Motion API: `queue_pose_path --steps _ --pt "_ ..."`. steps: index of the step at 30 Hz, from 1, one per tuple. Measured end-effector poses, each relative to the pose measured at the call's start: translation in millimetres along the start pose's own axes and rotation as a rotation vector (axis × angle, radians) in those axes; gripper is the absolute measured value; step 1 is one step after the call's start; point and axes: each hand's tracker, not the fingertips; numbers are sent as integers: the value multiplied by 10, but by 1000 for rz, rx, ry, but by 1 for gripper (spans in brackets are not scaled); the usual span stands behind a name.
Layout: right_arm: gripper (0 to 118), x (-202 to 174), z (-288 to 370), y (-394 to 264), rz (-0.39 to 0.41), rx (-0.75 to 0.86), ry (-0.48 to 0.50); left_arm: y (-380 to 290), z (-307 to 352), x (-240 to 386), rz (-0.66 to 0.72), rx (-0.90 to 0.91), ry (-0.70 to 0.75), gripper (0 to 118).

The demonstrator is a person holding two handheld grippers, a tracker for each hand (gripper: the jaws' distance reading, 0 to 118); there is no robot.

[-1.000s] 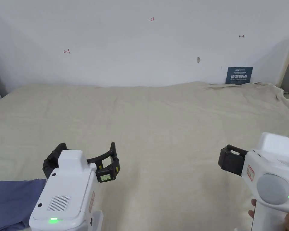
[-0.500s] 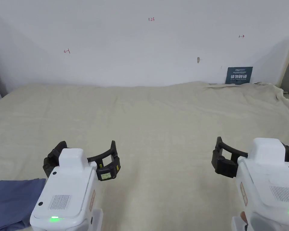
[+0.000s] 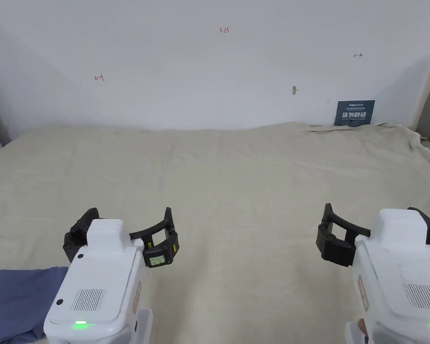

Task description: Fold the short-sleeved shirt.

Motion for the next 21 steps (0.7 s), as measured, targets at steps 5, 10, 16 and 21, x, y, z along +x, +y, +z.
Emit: queue_pose_path --steps 5,10,16,21 --pt "109 3 3 9 6 4 0 6 4 -11 2 3 4 118" --pt "109 12 -1 2 8 5 0 9 3 -23 6 1 7 118" --pt "109 25 0 0 4 2 -3 5 5 -28 1 1 9 118" --pt "109 30 1 -5 9 0 -1 10 4 -25 2 1 10 118"
